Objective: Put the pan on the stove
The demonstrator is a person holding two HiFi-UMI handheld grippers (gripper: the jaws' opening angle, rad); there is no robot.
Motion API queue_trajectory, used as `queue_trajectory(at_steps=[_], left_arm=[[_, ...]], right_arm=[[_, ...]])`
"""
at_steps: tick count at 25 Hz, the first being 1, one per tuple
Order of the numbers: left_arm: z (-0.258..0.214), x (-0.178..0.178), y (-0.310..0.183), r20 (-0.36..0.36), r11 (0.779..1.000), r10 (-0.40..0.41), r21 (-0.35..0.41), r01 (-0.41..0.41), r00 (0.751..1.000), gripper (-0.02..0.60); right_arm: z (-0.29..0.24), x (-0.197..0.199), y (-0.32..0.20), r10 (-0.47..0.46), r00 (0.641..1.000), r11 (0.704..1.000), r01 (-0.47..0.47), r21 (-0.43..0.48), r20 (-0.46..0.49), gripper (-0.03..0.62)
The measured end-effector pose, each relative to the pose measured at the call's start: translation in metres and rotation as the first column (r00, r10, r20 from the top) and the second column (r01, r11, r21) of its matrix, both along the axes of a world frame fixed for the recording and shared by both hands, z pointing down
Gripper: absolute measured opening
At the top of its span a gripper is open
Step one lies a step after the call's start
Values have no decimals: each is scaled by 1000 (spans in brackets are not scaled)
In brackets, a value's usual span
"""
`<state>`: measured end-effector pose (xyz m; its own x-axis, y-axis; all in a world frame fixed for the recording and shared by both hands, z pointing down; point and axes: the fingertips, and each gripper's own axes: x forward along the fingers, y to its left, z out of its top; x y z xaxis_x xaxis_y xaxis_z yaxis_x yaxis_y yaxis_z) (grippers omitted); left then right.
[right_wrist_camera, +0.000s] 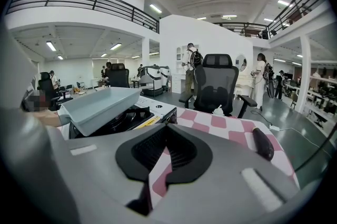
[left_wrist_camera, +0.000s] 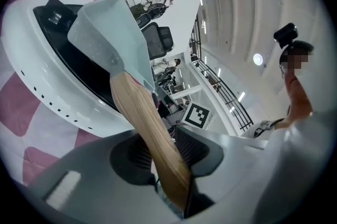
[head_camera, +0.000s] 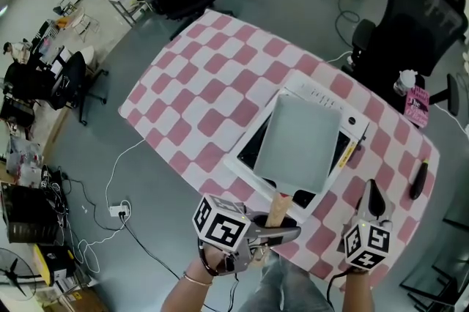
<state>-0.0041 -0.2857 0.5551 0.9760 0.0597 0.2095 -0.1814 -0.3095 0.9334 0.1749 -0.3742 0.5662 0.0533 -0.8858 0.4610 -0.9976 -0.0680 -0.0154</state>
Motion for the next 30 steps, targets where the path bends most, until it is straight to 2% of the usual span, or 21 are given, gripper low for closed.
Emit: queue_trajectory(at_steps=[7,19,23,27,30], left_arm=[[-1,0,-2,-35,999,-26,-39,25,999,114],[-7,-1,-4,-49,997,-41,-69,38,998,238],[-8,-2,-5,-51,995,-61,-86,56,997,296],[-8,-5,-9,-32,992,-94,-86,91,995,326],[-2,-13,-15,8,986,-145,-86,145,989,344]], right_arm=[[2,-1,3,-4,1000,1000,4,-1,5,9],[-6,2,7,-7,1000,1000,7,6,2,10],[-12,4,7,-8,1000,1000,8,16,1,10],[-18,8,9,-8,1000,1000,8,23,-1,9],[-22,8,11,-11,1000,1000,11,27,-1,10]])
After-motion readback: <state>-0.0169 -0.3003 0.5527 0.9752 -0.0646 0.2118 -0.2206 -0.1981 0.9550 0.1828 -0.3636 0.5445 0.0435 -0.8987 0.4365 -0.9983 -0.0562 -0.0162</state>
